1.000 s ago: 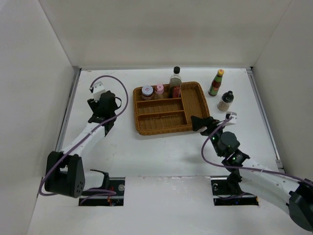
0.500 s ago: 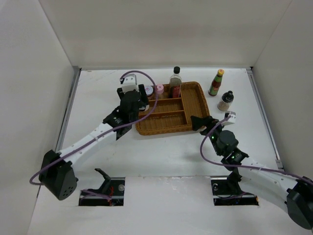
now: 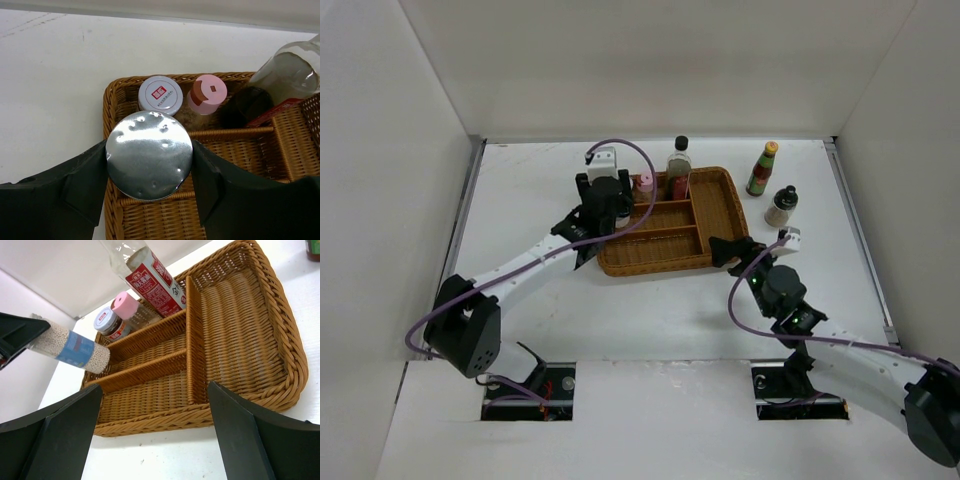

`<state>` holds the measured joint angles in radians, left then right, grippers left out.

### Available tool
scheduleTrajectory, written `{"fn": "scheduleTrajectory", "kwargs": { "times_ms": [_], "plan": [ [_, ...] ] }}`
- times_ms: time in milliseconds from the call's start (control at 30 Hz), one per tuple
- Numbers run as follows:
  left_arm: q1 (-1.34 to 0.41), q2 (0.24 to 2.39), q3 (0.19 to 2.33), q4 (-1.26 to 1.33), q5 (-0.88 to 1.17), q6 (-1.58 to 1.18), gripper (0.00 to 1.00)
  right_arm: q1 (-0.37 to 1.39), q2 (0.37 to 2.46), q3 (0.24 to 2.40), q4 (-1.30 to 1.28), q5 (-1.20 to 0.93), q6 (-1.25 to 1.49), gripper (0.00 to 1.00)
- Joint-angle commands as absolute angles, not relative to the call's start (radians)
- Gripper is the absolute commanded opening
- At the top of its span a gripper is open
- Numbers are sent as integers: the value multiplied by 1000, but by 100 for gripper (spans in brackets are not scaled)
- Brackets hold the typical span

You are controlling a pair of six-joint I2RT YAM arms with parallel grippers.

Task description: Organize the condiment bottles

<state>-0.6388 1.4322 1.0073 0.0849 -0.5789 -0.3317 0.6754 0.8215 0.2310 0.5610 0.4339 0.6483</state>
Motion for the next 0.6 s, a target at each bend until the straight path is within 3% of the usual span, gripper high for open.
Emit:
{"fn": "scheduleTrajectory", "kwargs": {
  "times_ms": [0,333,567],
  "plan": [
    [-625,1410,1008,207,-584,-321,37,674,834,273,603,423,657,93],
    [-622,1517,948,256,-568,-324,49,666,853,276,604,426,654,93],
    [-636,1546,908,288,-603,-324,79,666,864,273,611,453,643,92]
  ]
}}
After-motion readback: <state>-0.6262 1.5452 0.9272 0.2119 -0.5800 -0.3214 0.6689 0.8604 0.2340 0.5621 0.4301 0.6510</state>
